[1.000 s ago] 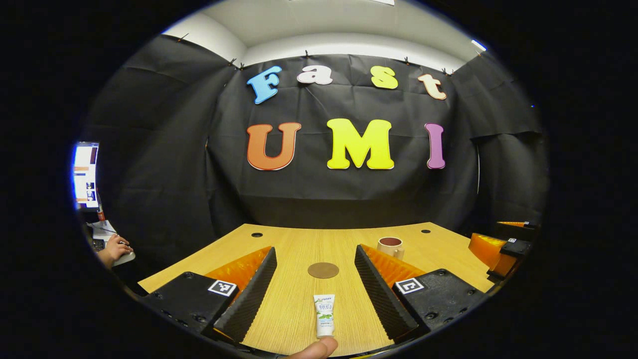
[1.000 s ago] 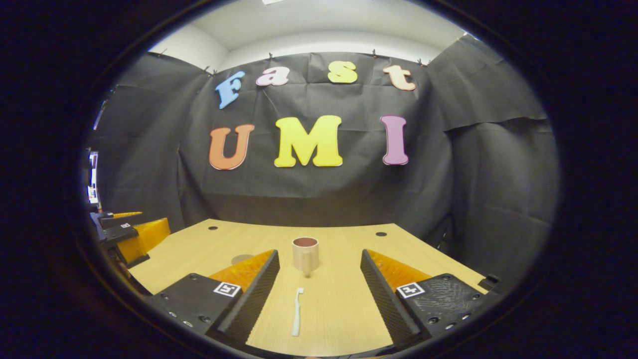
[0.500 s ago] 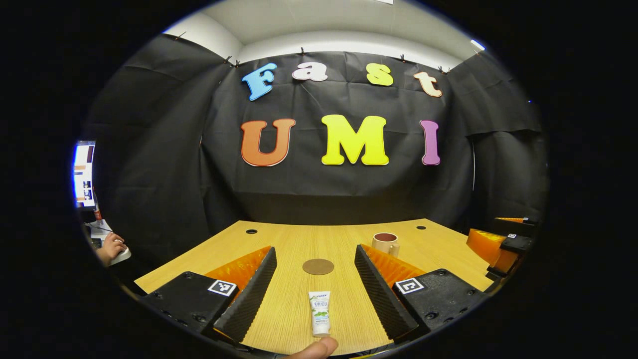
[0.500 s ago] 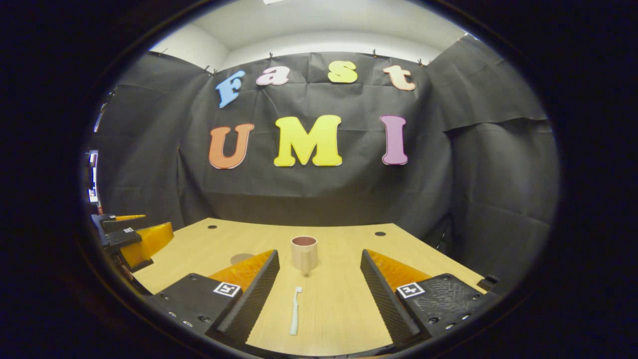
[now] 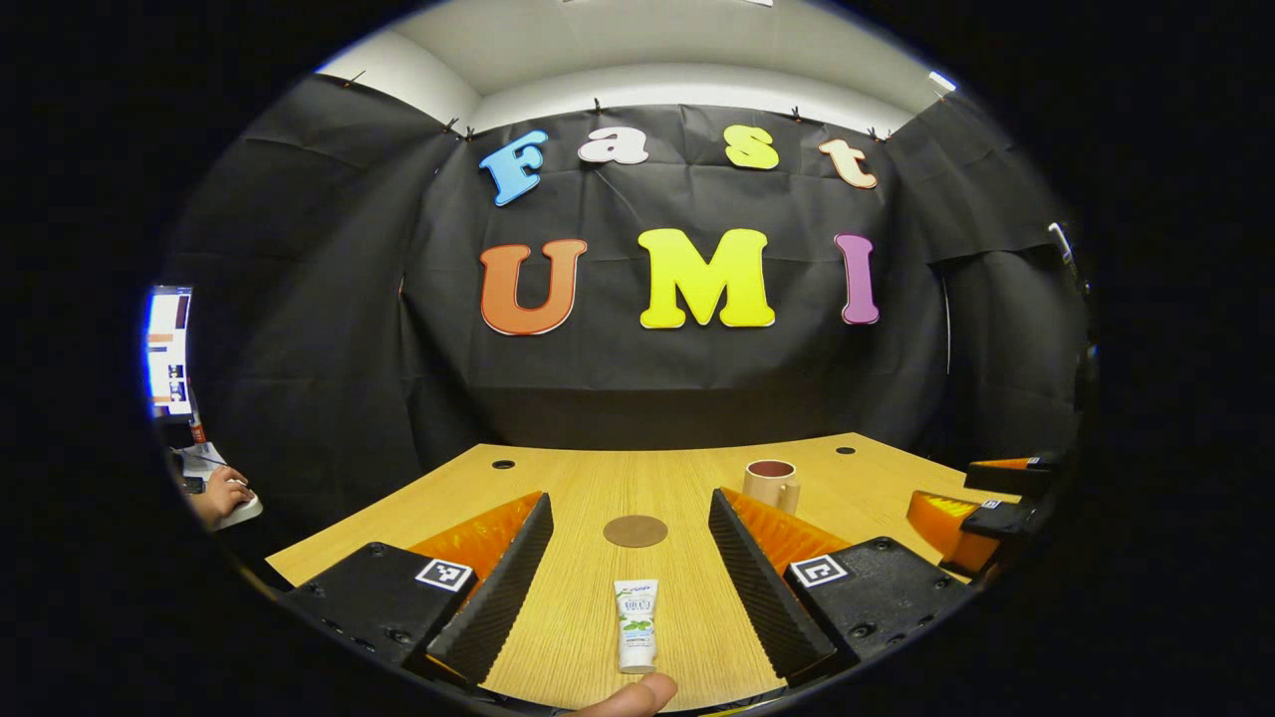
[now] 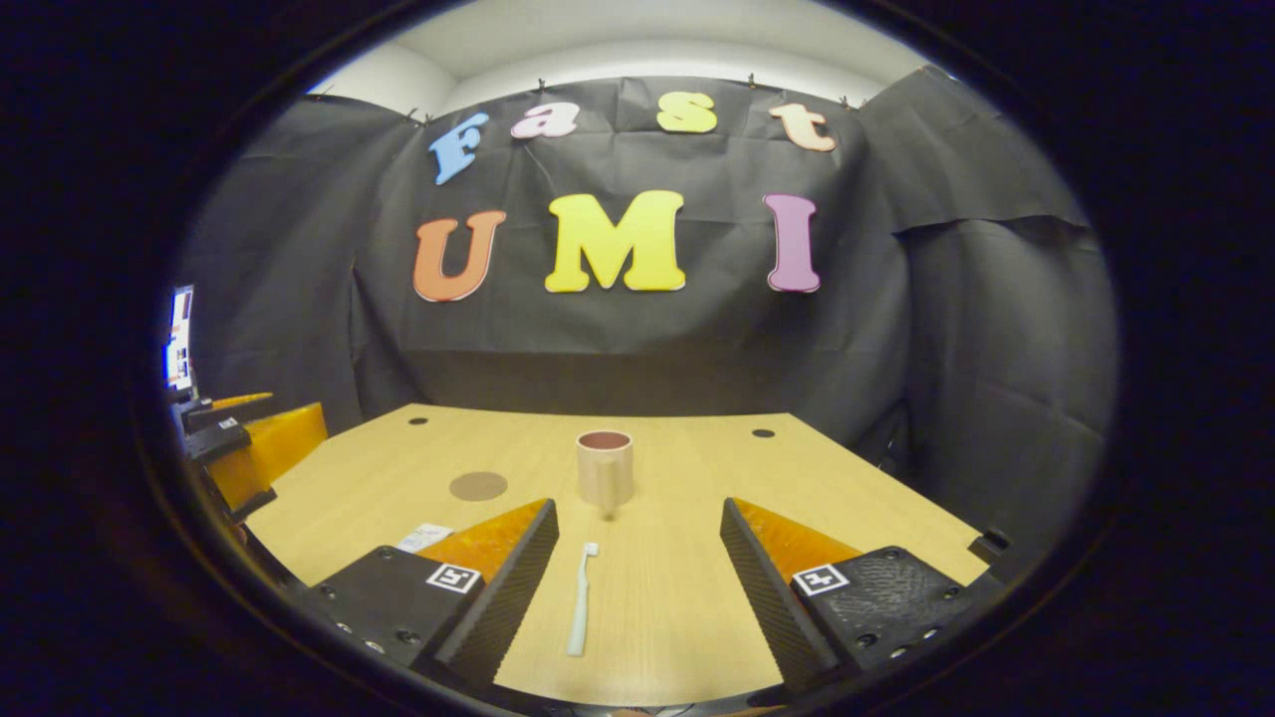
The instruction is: Put the toothbrush and toothpaste on the desktop into the cup, then pick up the cup and place it on the coaster on the desktop.
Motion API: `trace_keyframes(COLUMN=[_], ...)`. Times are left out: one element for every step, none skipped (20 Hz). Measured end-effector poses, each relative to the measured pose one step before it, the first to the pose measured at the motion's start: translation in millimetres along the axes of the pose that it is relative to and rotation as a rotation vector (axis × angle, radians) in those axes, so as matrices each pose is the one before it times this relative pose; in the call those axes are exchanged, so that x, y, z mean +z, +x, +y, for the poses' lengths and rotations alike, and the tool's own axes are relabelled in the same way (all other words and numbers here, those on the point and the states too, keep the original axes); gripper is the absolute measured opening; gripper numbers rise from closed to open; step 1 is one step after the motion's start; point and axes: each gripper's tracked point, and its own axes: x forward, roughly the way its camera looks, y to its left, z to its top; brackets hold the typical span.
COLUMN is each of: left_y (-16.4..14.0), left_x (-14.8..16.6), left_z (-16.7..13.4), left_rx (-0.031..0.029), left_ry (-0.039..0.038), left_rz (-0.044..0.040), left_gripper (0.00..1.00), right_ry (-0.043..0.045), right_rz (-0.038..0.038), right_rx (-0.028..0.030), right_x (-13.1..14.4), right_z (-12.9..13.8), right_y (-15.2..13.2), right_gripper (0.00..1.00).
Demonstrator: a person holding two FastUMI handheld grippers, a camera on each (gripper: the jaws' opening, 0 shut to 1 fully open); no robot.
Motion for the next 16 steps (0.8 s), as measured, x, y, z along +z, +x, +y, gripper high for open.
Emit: trace_keyframes(left_y=[0.37,-0.22,0.32,1.48,2.06,1.6,1.33,2.86,2.81,2.17,3.13,2.66,1.58,1.12,1.72,1.42], left_x=[-4.35,-2.52,-4.96,-3.79,-4.05,-5.48,-5.48,-5.44,-6.33,-5.89,-4.39,-5.64,-3.58,-2.2,-2.12,-1.63], left_z=[-1.03,-0.24,0.85,0.83,0.0,1.49,0.16,-0.35,1.5,1.49,1.26,1.85,2.36,0.45,0.43,0.83], left_rx=[-0.00041,0.00223,0.00352,0.00205,0.00176,0.00251,-0.0032,-0.00136,0.00099,0.00141,0.00087,0.00276,0.00109,-0.00031,-0.0002,0.00047], left_ry=[0.00067,0.00461,0.00603,0.00304,0.00179,-0.00205,-0.00434,-0.00604,-0.00462,-0.00199,0.00236,0.00185,-0.00258,-0.00356,-0.0016,-0.00023], left_rz=[0.00153,0.0033,0.00574,0.00138,0.00604,0.00604,0.00676,0.00916,0.01016,0.01118,0.00902,0.01247,0.00819,0.00529,0.00464,0.00544], left_gripper=[0.99,0.99,0.99,1.0,1.0,1.0,1.0,1.0,1.0,1.0,1.0,1.0,1.0,1.0,1.0,1.0], right_ry=[0.00161,0.00158,-0.00108,-0.00408,-0.00551,-0.0059,-0.00491,-0.00382,-0.00176,0.00321,0.00387,-0.00098,-0.00575,-0.00985,-0.00322,0.00212], right_rz=[0.03467,0.03259,0.02808,0.02462,0.02241,0.02261,0.02389,0.02454,0.02419,0.0213,0.01848,0.02236,0.01866,0.01937,0.01595,0.01349], right_rx=[0.01214,0.01257,0.01022,0.00381,0.00465,0.00781,0.00739,0.00503,0.00854,0.00702,0.01056,0.00679,0.00406,-0.00078,-0.0092,0.00082], right_x=[-11.81,-11.31,-8.71,-8.38,-6.52,-8.11,-6.38,-7.47,-5.86,-5.05,-2.9,-3.54,-5.9,-3.12,-0.99,-0.27], right_z=[3.23,3.13,3.13,2.37,2.25,3.73,3.52,2.12,3.3,2.65,3.31,2.4,3.31,1.81,-0.8,0.14], right_y=[6.19,7.14,7.53,7.71,7.34,7.73,7.29,8.3,7.38,5.79,6.68,6.16,5.25,6.71,5.4,3.65], right_gripper=[0.97,0.97,0.97,0.97,0.96,0.95,0.95,0.94,0.93,0.88,0.86,0.81,0.8,0.8,0.77,0.66])
